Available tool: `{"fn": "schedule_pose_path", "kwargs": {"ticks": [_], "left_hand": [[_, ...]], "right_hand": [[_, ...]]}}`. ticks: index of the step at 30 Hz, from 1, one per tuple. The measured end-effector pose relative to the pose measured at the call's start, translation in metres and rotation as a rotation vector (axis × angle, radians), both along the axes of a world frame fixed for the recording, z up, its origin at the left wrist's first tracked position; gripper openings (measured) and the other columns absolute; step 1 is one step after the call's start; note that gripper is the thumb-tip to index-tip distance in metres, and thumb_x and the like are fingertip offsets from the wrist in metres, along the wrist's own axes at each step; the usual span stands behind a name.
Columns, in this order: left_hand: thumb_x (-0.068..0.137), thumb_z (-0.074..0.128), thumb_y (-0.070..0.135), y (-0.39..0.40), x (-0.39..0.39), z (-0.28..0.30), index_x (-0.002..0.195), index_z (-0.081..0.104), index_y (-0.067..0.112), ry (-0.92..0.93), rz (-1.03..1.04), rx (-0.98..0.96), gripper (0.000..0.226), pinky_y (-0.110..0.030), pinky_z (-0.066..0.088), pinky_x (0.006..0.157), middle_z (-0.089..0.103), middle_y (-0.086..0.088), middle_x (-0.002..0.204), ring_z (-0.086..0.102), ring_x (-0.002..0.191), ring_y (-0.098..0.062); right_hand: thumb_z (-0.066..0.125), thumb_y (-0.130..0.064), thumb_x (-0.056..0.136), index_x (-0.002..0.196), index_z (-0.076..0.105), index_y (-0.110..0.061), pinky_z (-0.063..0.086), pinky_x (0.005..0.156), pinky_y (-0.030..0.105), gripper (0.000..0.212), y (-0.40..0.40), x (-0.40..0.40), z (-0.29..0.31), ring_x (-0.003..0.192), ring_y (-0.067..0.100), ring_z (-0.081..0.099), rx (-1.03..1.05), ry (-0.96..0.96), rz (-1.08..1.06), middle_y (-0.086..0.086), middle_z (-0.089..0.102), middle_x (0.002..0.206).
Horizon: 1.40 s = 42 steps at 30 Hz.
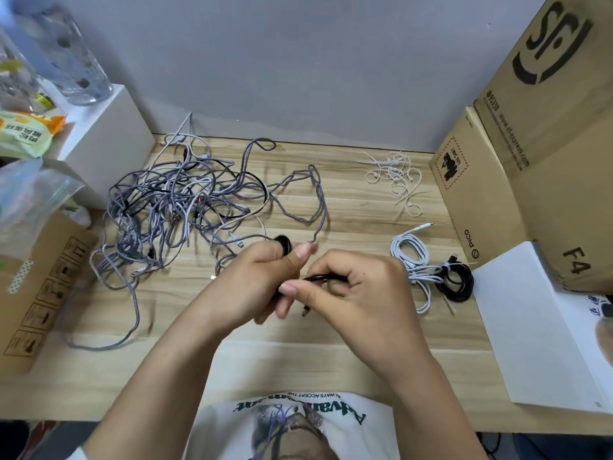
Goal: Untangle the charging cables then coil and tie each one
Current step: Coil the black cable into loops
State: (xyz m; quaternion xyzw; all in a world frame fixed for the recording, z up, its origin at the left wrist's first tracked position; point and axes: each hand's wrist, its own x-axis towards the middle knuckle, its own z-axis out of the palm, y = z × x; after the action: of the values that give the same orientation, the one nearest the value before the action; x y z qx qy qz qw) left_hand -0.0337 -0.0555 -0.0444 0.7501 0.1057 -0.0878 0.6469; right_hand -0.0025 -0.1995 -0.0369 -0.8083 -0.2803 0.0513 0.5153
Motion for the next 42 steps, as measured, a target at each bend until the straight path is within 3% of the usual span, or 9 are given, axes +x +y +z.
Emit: {"fn": "schedule_pose_path", "kwargs": {"ticks": [5,11,15,19,23,29,32,37,42], "left_hand": [[0.088,0.028,0.068,0.005,-0.003,0.0,0.065,0.056,-0.014,0.059,-0.17,-0.236,0.09,-0.016,0.02,0.036,0.026,0.002,0.03,0.018,0.029,-0.01],[0.099,0.04,0.035,0.017,-0.004,0.005,0.08,0.058,0.007,0.1,-0.503,-1.148,0.039,-0.016,0.018,0.033,0.027,0.006,0.038,0.019,0.026,-0.005],[0.103,0.032,0.022,0.019,-0.003,0.01,0.091,0.053,0.0,-0.049,-0.417,-1.424,0.032,-0.023,0.024,0.039,0.028,0.002,0.043,0.019,0.032,-0.008],[0.1,0.036,0.02,0.017,-0.001,0.014,0.117,0.046,-0.003,-0.197,-0.08,-1.338,0.03,-0.022,0.041,0.052,0.047,-0.003,0.061,0.039,0.044,-0.011],[0.087,0.039,0.024,0.009,0.003,0.005,0.118,0.05,0.006,-0.257,0.351,-0.67,0.037,-0.015,0.042,0.047,0.056,0.005,0.055,0.049,0.041,-0.006],[0.098,0.042,0.023,0.006,0.005,-0.008,0.111,0.062,0.023,-0.165,0.243,-0.305,0.024,-0.016,0.049,0.067,0.069,-0.003,0.068,0.066,0.074,-0.016],[0.098,0.047,0.021,0.013,0.002,-0.016,0.107,0.069,0.023,-0.096,0.204,-0.027,0.024,-0.014,0.043,0.051,0.065,0.002,0.06,0.058,0.067,-0.016],[0.086,0.042,0.046,0.011,-0.006,-0.013,0.04,0.039,0.008,-0.006,-0.025,-0.033,0.06,-0.015,0.023,0.036,0.03,-0.004,0.031,0.025,0.029,-0.013],[0.09,0.037,0.048,0.017,-0.006,-0.011,0.061,0.063,0.01,0.063,-0.146,-0.429,0.055,-0.013,0.019,0.036,0.023,0.008,0.033,0.015,0.029,-0.006]], "right_hand": [[0.082,-0.036,0.058,0.062,0.065,-0.019,0.03,0.048,0.021,0.024,0.008,0.009,0.001,0.043,0.009,0.035,0.153,0.007,-0.034,-0.013,0.042,0.042],[0.067,-0.029,0.079,0.073,0.071,-0.032,0.047,0.061,0.023,0.008,0.018,0.013,-0.013,0.064,0.006,0.059,0.429,0.164,0.027,-0.008,0.068,0.066],[0.051,-0.031,0.09,0.069,0.062,-0.028,0.034,0.056,0.022,0.024,0.025,0.008,-0.027,0.057,0.0,0.04,0.268,0.246,0.064,-0.013,0.046,0.055],[0.042,-0.042,0.088,0.063,0.053,-0.039,0.03,0.053,0.033,0.027,0.03,0.001,-0.029,0.053,0.009,0.032,-0.047,0.276,0.147,-0.006,0.036,0.05],[0.04,-0.051,0.085,0.08,0.064,-0.02,0.035,0.055,0.035,0.039,0.031,-0.007,-0.022,0.057,0.021,0.042,-0.351,0.132,0.235,0.001,0.038,0.05],[0.06,-0.049,0.082,0.075,0.065,-0.024,0.031,0.054,0.032,0.026,0.025,-0.008,-0.016,0.051,0.015,0.034,-0.334,0.022,0.137,-0.003,0.037,0.042],[0.061,-0.053,0.07,0.078,0.067,-0.027,0.04,0.054,0.03,0.028,0.019,-0.004,-0.011,0.045,0.006,0.041,-0.187,0.083,0.069,-0.018,0.052,0.045],[0.063,-0.059,0.064,0.081,0.068,-0.032,0.052,0.063,0.04,0.031,0.012,0.007,-0.01,0.062,0.012,0.064,0.026,0.111,-0.013,-0.008,0.068,0.064],[0.071,-0.05,0.067,0.068,0.067,-0.026,0.041,0.053,0.026,0.024,0.008,0.013,-0.015,0.048,0.008,0.046,0.13,0.059,-0.083,-0.011,0.057,0.052]]}}
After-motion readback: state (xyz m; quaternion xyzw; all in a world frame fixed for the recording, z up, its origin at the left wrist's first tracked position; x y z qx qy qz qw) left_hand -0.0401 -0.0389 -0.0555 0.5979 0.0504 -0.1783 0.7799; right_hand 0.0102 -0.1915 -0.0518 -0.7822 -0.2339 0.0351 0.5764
